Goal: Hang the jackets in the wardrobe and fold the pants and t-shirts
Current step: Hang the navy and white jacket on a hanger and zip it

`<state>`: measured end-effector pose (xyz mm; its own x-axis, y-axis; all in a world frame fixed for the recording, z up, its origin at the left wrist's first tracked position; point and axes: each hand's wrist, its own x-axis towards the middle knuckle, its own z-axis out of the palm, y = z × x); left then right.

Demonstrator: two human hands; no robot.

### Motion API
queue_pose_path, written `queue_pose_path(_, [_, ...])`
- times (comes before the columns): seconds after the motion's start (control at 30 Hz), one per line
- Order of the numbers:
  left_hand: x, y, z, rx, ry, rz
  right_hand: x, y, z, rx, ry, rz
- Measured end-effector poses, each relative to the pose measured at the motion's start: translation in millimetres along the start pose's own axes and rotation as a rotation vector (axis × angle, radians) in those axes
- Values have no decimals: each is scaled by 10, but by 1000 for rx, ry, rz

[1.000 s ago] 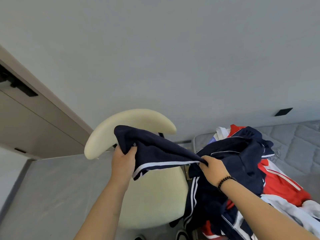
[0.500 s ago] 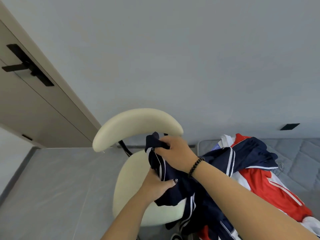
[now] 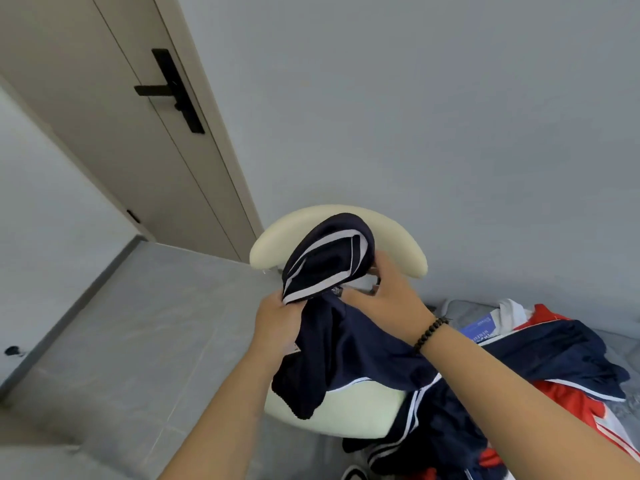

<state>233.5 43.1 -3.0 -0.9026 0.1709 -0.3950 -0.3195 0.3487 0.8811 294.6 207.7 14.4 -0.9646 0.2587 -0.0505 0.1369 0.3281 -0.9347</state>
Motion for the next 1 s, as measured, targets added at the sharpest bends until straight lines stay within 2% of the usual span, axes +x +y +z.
queue_pose_path(0.13, [-45,183,-226,-136,43,7,-37,251,228,-264,-182,99])
queue_pose_path(0.23, [-79,313,-305,-239,46,15,-105,303,449,-156,-264,40])
queue_pose_path(0.3, [-114,391,-336,-326,34,11,-187,372,609,-69,-315,69])
queue_pose_path(0.37, [-148,438,-349,-402,10,0,-238,462,708,-48,-284,98])
queue_pose_path(0.47, [-164,434,-336,-403,-27,-26,-223,462,641,-44,-116,108])
queue_pose_path(0.6, [-162,382,-251,-417,-154,102,-176,314,400,-6,-24,111])
queue_pose_path(0.7, [-190,189,-139,-187,-293,202,-184,199,180,93,108,114])
queue_pose_path(0.83, [-189,-254,75,136,-388,89,-222,179,-80,245,258,128])
queue_pose_path(1.0, [-94,-490,357,228,-203,18,-374,595,-187,115,204,286])
